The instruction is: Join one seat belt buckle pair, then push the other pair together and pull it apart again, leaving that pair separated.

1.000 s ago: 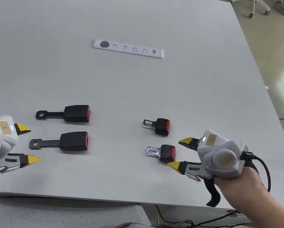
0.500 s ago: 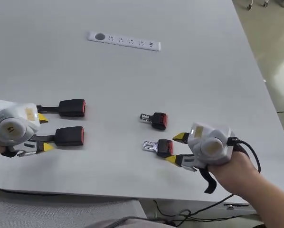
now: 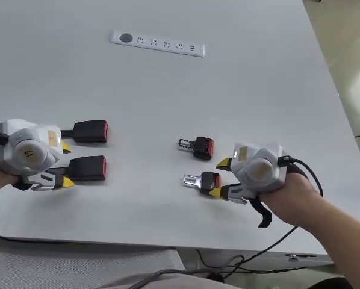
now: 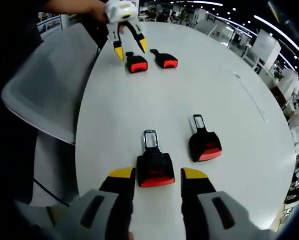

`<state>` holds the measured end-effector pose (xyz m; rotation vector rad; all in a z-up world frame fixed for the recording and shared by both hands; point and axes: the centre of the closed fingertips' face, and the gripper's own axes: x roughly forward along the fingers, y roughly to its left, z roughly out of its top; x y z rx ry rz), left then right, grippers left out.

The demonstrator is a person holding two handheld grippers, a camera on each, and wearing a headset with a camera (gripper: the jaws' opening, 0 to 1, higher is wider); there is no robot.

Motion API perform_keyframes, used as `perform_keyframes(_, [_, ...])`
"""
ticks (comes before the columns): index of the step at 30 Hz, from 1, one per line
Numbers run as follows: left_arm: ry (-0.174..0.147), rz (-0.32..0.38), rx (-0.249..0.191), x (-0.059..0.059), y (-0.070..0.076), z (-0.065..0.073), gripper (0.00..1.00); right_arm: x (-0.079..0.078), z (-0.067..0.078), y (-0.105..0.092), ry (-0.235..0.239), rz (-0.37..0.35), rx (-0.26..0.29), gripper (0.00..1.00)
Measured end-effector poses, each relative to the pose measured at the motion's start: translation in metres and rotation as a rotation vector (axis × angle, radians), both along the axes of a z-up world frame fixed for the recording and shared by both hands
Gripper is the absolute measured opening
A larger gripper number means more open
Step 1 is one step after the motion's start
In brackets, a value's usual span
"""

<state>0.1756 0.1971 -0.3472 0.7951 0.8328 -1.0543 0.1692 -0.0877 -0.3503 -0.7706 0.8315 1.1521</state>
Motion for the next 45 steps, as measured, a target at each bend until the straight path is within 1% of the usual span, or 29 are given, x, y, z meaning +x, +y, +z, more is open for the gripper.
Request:
perform_keyframes(2, [0.015,-0.014,0.003,-0.001,-0.001,-0.002,0.43,-0.001,-0.005,-0.001,0.019,0.008,-0.011,0.37])
perform_keyframes(6, [0.018,-0.023,0.006,0.001,0.0,-0.002,0.41,-0.001,-0.011,-0.004,0.031,0.013,-0.025,0.37])
perform_keyframes(7, [0.026,-0.025,0.008,0.001,0.0,-0.003,0.4,-0.002,-0.013,-0.005,0.038,0.013,-0.026,0.37])
perform_keyframes(10, [0.036,-0.038,0.011,-0.001,-0.001,-0.004,0.37,-0.002,-0.016,-0.005,0.047,0.012,-0.028,0.36])
perform_keyframes(15, [0.039,-0.054,0.015,-0.001,-0.005,-0.006,0.35,-0.002,-0.02,-0.003,0.058,0.017,-0.031,0.36])
perform_keyframes(19, [0.048,-0.072,0.031,-0.002,-0.006,-0.01,0.33,-0.002,-0.022,-0.003,0.063,0.024,-0.035,0.36])
perform_keyframes(24, [0.056,-0.093,0.033,-0.002,-0.007,-0.01,0.32,-0.002,-0.023,-0.003,0.071,0.029,-0.03,0.35])
perform_keyframes(30, [0.05,-0.169,0.065,-0.004,-0.008,-0.01,0.31,-0.001,-0.024,-0.003,0.096,0.044,-0.01,0.33])
perform_keyframes(35, [0.06,-0.189,0.047,-0.004,-0.008,-0.01,0.3,-0.002,-0.024,-0.003,0.103,0.054,-0.011,0.33])
perform_keyframes(41, [0.062,-0.207,0.063,-0.005,-0.008,-0.01,0.3,0.0,-0.024,-0.001,0.106,0.065,-0.018,0.33])
perform_keyframes(45, [0.067,-0.201,0.059,-0.004,-0.008,-0.009,0.3,0.002,-0.023,0.002,0.104,0.057,-0.014,0.33])
